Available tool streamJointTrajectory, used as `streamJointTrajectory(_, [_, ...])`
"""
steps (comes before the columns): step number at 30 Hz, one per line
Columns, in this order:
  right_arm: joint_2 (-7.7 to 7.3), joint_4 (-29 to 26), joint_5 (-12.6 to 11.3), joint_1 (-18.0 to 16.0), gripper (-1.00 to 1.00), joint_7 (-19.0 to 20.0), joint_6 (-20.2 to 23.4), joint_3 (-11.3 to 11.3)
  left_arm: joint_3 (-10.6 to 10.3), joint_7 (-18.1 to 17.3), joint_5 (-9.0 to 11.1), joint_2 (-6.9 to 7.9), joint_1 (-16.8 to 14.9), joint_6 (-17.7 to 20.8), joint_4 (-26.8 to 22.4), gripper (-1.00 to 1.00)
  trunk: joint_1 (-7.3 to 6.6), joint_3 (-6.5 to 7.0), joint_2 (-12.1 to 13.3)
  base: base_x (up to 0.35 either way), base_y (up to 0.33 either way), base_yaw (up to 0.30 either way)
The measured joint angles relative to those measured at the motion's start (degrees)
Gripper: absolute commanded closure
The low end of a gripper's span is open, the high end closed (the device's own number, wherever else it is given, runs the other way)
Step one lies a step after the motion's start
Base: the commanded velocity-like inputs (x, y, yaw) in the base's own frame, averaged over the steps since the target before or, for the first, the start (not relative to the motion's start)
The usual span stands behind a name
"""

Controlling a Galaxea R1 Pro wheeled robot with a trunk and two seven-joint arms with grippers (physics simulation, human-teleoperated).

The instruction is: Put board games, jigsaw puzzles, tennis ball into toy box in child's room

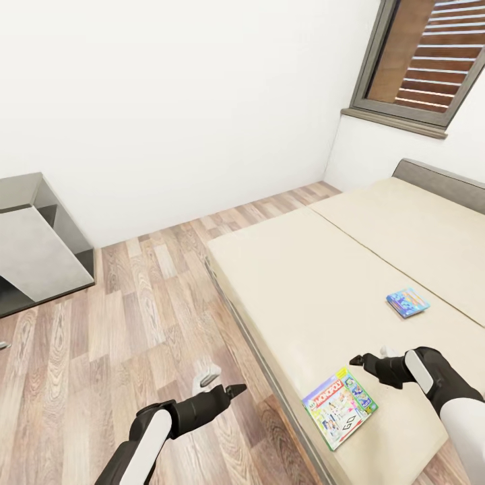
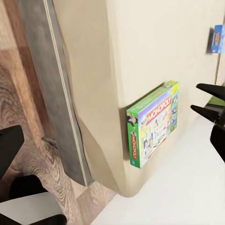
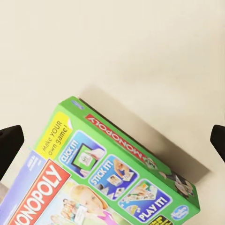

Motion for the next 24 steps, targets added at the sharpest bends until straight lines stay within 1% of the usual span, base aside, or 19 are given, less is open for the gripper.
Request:
streamJointTrajectory(11, [-0.12,-0.14,-0.15,-0.06,-1.0,0.03,0.0,-0.07,0.04,0.01,0.05,0.0,-0.08,0.22,-0.01,-1.0,0.0,-0.1,0.0,0.0,0.0,0.0])
streamJointTrajectory(24, [-0.16,-0.17,-0.26,-0.07,-1.0,0.0,0.28,-0.11,0.03,0.02,-0.01,-0.02,-0.17,0.26,-0.01,-1.0,0.0,-1.04,0.0,0.0,0.0,0.0])
